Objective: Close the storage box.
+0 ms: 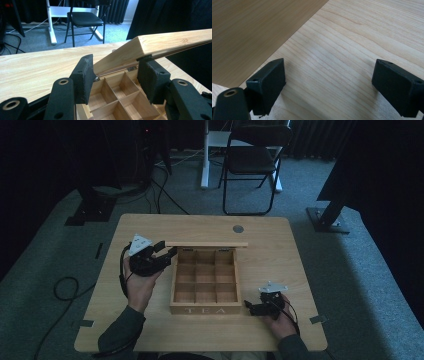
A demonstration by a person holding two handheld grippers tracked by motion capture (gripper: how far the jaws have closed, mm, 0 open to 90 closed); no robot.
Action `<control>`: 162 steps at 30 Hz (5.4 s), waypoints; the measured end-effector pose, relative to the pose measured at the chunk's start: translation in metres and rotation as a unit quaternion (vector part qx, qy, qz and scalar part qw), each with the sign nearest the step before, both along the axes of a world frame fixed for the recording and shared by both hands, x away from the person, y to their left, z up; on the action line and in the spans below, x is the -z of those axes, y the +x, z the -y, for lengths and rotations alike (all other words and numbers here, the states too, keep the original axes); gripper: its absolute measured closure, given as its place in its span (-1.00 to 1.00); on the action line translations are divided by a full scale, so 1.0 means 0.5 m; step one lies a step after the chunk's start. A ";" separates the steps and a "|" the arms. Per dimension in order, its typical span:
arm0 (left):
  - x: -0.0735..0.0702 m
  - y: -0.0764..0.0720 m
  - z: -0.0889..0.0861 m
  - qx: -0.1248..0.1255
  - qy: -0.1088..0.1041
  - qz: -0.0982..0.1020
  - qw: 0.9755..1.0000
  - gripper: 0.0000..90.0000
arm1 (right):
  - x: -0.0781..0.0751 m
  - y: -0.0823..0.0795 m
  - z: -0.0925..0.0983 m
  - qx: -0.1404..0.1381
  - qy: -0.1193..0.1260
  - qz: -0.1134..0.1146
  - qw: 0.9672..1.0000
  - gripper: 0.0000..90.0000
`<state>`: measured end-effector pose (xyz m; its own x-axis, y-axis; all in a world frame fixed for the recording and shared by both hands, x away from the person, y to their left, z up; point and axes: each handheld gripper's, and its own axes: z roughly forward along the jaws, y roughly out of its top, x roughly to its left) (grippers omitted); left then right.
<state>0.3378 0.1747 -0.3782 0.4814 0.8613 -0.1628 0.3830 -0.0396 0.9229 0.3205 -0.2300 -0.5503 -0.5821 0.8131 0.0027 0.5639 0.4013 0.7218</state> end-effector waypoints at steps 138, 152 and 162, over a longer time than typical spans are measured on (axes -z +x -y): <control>0.182 -0.139 0.017 0.033 0.018 -0.071 0.997 -0.11 | 0.000 0.000 0.000 0.000 0.001 0.000 1.000 -0.75; 0.207 -0.151 0.019 0.029 0.032 -0.080 0.996 -0.14 | 0.000 0.000 0.000 0.000 0.001 0.000 1.000 -0.75; 0.240 -0.168 0.021 0.033 0.049 -0.107 0.993 -0.19 | 0.000 0.000 0.000 0.000 0.000 -0.001 1.000 -0.75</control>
